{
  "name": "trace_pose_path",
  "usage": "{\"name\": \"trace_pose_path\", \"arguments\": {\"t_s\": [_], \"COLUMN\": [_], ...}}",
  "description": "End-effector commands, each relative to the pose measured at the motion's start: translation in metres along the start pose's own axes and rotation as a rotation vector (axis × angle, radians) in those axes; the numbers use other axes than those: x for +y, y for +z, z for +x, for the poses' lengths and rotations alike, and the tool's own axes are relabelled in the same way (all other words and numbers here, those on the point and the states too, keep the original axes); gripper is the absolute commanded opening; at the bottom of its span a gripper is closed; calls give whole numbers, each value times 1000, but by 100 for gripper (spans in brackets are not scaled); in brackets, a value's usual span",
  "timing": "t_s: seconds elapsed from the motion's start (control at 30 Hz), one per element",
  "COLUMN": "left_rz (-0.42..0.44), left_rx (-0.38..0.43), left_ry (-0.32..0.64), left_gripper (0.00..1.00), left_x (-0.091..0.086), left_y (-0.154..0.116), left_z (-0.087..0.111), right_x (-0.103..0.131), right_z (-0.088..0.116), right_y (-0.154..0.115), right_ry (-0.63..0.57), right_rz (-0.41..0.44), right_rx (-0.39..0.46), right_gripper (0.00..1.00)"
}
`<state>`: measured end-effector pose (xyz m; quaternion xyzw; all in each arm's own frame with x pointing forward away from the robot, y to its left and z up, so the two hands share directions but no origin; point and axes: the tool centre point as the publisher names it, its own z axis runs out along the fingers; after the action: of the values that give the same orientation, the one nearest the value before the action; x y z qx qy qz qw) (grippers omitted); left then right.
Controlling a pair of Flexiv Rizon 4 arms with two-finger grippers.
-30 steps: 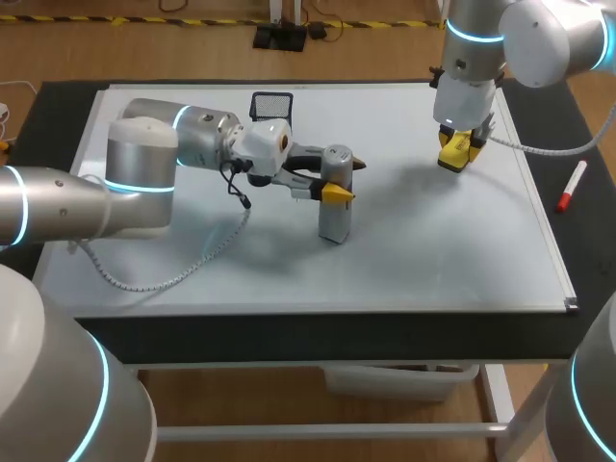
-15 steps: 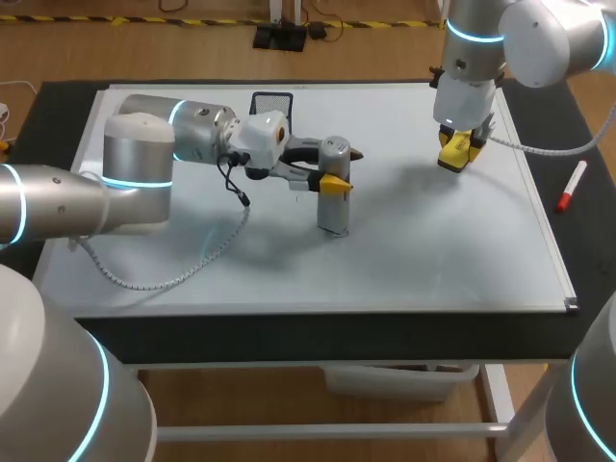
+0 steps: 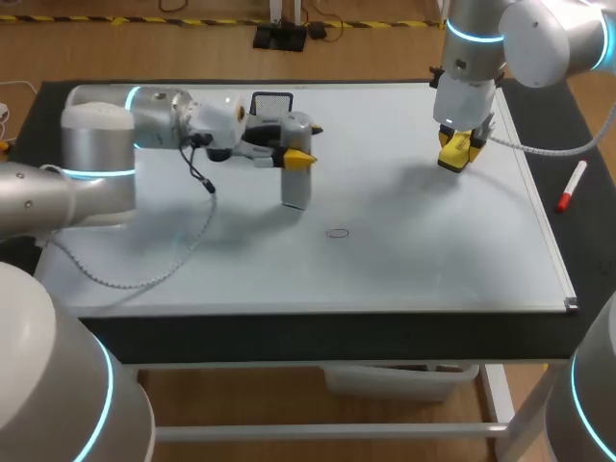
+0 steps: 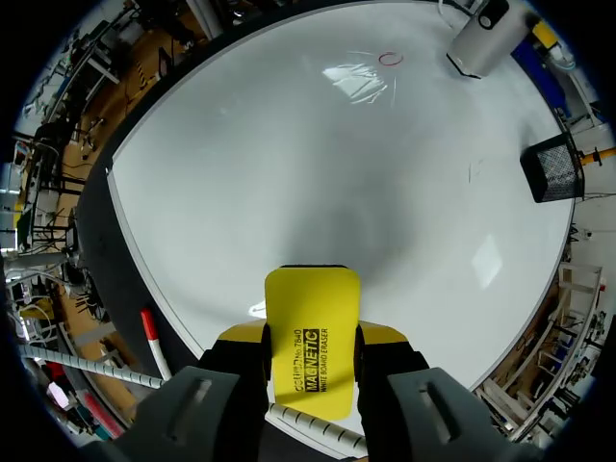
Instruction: Pick up the inspection probe, press it on each red-marked spot on the whiteboard one by one, put down the probe, pick up the eraser, and wipe off all the red marks.
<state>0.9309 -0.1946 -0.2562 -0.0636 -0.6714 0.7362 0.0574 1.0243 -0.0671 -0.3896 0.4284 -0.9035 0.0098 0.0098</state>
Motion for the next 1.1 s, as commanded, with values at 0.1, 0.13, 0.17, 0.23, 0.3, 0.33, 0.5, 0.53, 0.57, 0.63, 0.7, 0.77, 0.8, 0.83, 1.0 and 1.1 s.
{"name": "trace_pose_path", "arguments": {"t_s": [0.1,0.13,0.17,0.23,0.3,0.33,0.5,0.53,0.57,0.63,0.7,0.77,0.8,0.83,1.0,1.1], "left_rz": [-37,-38,-46,-44,-53,-49,-54,-53,-62,-59,-58,-60,-55,-58,-55,-57], "left_rx": [-86,-102,-119,-151,-181,-196,-263,-277,-290,-316,-339,-357,-367,-377,-405,-419], "left_ry": [2,0,2,-1,0,-2,-4,-3,0,1,7,10,11,14,18,18], "left_gripper": [0,0,0,0,0,0,0,0,0,0,0,0,0,0,0,0], "left_x": [-11,-11,-11,-11,-10,-10,-8,-8,-7,-7,-7,-8,-8,-9,-10,-10], "left_y": [-36,-43,-49,-62,-73,-78,-102,-107,-111,-119,-128,-135,-138,-142,-158,-165], "left_z": [-2,-5,-8,-14,-20,-23,-40,-43,-46,-53,-60,-66,-68,-71,-86,-96], "right_x": [0,0,0,0,0,0,0,0,0,0,0,0,0,0,0,0], "right_z": [1,1,1,1,1,1,1,1,1,1,1,1,1,1,1,1], "right_y": [-1,-1,-1,-1,-1,-1,-1,-1,-1,-1,-1,-1,-1,-1,-1,-1], "right_ry": [-2,-2,-2,-2,-2,-2,-2,-2,-2,-2,-2,-2,-2,-2,-2,-2], "right_rz": [2,2,2,2,2,2,2,2,2,2,2,2,2,2,2,2], "right_rx": [2,2,2,2,2,2,2,2,2,2,2,2,2,2,2,2], "right_gripper": [0,0,0,0,0,0,0,0,0,0,0,0,0,0,0,0]}}
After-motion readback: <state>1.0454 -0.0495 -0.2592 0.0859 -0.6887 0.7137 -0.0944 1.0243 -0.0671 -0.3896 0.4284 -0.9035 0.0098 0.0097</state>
